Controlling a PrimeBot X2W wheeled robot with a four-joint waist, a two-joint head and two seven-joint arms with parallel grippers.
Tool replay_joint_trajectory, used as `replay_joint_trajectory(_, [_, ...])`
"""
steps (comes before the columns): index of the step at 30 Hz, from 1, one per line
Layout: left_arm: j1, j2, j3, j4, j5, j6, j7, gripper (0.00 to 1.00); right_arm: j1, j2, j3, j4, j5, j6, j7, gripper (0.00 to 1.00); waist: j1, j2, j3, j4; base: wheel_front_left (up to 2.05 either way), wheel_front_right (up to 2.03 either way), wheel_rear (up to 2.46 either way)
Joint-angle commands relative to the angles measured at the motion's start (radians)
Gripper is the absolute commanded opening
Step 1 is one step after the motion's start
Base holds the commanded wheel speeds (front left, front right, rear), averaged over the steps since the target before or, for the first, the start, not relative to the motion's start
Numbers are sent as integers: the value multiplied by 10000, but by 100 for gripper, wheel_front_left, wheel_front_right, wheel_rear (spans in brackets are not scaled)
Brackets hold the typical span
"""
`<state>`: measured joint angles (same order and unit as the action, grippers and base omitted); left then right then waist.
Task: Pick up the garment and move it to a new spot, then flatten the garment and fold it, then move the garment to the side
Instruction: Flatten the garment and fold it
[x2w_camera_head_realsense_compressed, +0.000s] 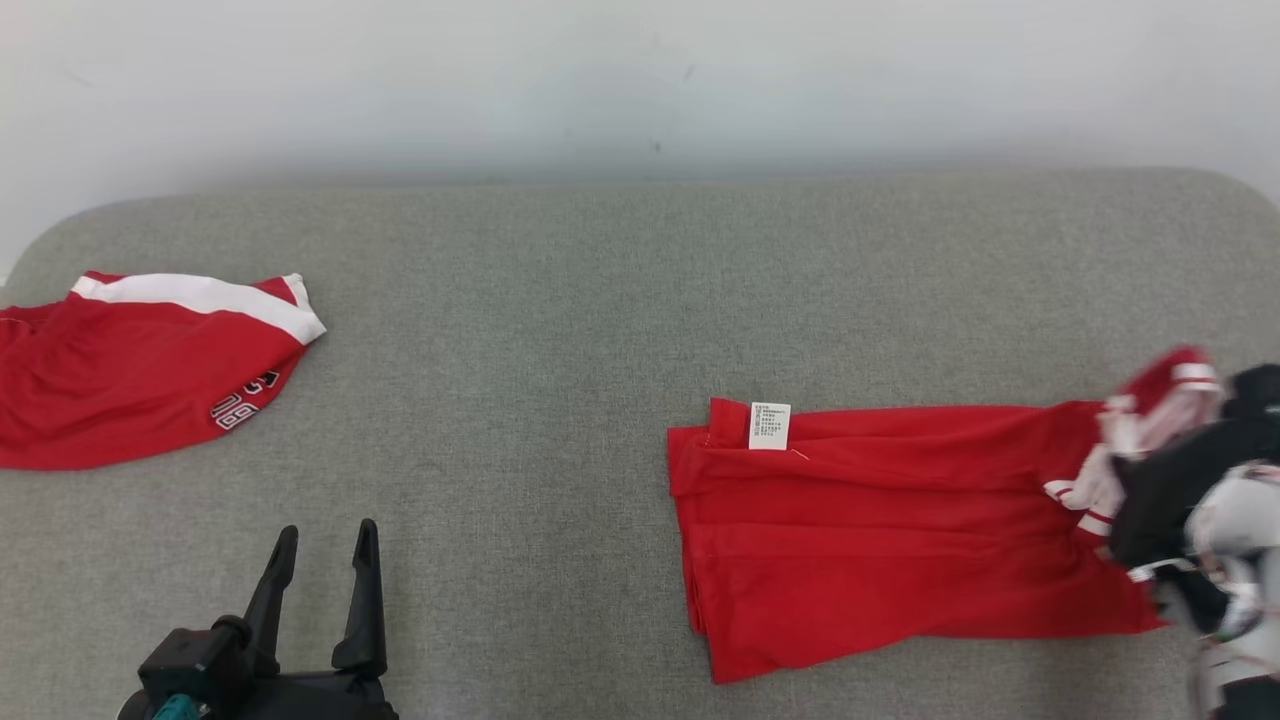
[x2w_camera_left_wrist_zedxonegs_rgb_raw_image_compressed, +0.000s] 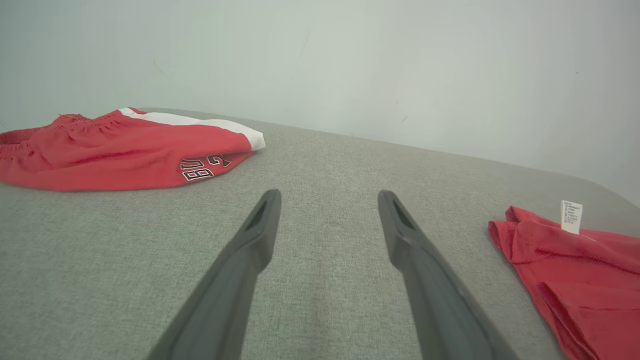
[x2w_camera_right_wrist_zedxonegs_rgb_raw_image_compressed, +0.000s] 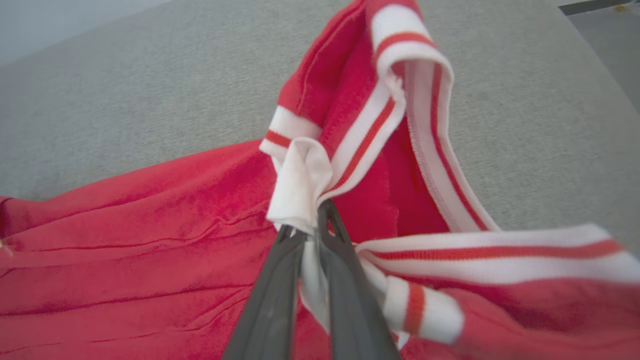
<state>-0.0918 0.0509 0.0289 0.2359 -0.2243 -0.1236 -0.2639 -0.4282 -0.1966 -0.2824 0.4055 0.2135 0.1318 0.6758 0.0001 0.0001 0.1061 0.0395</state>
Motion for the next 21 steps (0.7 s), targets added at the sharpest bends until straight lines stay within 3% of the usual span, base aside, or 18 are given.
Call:
replay_joint_trajectory(1, [90, 2, 7, 3, -34, -40, -2, 100, 171, 118, 248, -173, 101, -23, 83, 0, -1, -1, -126, 40, 0, 0, 0])
replay_joint_trajectory(10, [196, 1, -73, -62, -154, 50, -2, 100, 307, 756, 3488, -1109, 996, -23, 741, 0, -1, -1, -251, 119, 0, 0, 0])
replay_joint_trajectory(21, [-53, -1, -375, -65, -299, 110, -2, 100, -578, 1314, 5561, 167, 1421, -23, 518, 0, -1, -1, -50, 473, 0, 0, 0])
